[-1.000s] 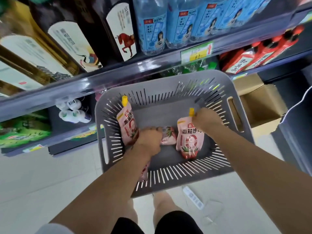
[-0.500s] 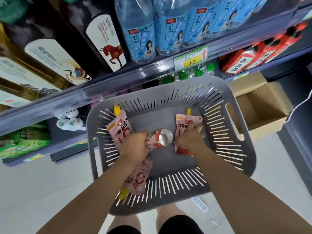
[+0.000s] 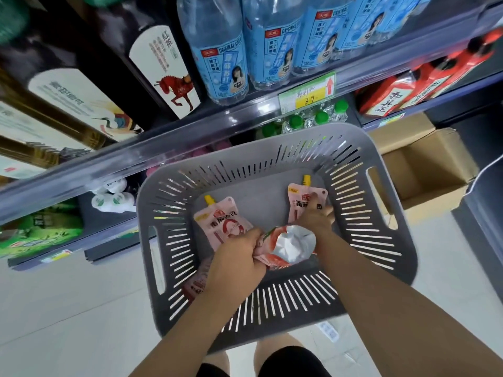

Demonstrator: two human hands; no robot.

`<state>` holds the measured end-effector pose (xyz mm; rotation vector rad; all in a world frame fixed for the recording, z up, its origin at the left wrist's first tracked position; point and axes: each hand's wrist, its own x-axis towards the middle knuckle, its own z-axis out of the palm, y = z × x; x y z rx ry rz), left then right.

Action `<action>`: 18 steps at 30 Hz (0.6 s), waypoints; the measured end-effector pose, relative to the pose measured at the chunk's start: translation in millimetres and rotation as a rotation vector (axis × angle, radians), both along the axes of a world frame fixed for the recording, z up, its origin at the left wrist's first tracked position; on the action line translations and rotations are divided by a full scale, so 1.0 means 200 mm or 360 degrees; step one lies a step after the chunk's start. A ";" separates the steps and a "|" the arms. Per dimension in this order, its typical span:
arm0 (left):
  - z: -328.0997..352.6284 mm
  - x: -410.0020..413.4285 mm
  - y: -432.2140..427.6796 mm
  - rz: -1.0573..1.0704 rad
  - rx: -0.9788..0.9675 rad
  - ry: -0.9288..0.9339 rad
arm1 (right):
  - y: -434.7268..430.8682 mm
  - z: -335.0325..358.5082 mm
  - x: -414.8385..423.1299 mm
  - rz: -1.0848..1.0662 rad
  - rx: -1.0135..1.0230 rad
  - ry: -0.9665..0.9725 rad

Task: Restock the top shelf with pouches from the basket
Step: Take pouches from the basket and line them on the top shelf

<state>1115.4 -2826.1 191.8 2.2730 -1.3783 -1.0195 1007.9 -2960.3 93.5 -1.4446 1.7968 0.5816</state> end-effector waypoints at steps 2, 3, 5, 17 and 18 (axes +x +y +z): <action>0.02 0.00 -0.02 -0.0018 0.0083 -0.0010 | -0.01 0.01 0.00 0.0013 0.0009 -0.0013; 0.03 0.01 -0.04 -0.0065 0.0122 -0.0039 | -0.01 0.01 0.00 0.0022 0.0014 -0.0023; 0.08 0.03 -0.08 -0.0266 0.0243 -0.0169 | -0.02 0.01 -0.01 0.0040 0.0013 -0.0034; -0.16 0.11 -0.45 -0.1593 0.0397 -0.1267 | -0.03 0.06 -0.10 0.0330 0.0030 0.0022; -0.20 0.13 -0.44 -0.1530 0.0279 -0.1208 | -0.03 0.06 -0.10 0.0331 0.0024 0.0013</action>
